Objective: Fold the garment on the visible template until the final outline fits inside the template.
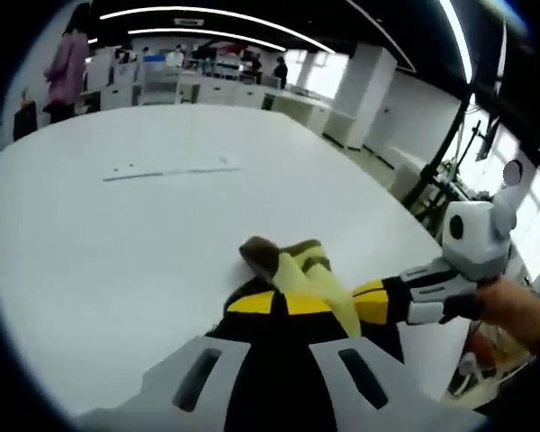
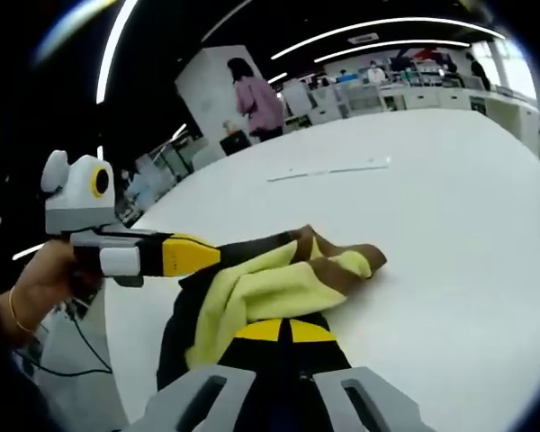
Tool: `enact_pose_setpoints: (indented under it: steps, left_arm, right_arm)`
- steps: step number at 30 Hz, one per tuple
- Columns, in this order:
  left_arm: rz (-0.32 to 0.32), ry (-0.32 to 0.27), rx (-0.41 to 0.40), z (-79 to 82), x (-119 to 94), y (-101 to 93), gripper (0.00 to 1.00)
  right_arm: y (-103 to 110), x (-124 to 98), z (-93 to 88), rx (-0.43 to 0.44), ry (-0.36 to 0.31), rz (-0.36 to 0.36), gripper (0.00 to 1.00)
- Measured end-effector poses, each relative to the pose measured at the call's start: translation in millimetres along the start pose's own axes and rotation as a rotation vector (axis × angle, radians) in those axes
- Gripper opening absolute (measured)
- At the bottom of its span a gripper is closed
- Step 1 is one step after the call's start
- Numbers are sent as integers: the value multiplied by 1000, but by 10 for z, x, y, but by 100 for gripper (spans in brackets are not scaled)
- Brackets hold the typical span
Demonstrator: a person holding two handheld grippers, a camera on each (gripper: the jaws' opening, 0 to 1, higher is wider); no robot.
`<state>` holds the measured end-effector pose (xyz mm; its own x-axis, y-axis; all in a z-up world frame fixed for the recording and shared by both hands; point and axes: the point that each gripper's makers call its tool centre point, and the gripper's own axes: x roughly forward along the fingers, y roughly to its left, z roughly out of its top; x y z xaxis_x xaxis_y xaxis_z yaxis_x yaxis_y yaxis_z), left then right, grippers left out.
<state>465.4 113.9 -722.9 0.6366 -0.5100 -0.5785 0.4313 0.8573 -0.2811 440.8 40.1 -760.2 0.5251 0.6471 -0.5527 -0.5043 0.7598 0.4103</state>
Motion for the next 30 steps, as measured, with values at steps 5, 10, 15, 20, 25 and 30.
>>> enact_pose_setpoints:
  steps: [5, 10, 15, 20, 25, 30]
  left_arm:
    - [3, -46, 6, 132, -123, 49, 0]
    - [21, -87, 8, 248, -261, 143, 0]
    - [37, -119, 18, 328, -424, 218, 0]
    - [44, -133, 23, 340, -562, 277, 0]
    - [40, -151, 2, 317, -724, 339, 0]
    - [42, -161, -17, 245, -858, 427, 0]
  right_arm:
    - [-6, -76, 56, 0, -4, -12, 0]
    - [15, -173, 107, -12, -2, -12, 0]
    - [-21, -308, 152, -23, -8, -31, 0]
    - [-39, -413, 170, -36, -8, -40, 0]
    - [-36, -501, 166, -40, -9, -43, 0]
    - [-67, -572, 142, -49, -1, -58, 0]
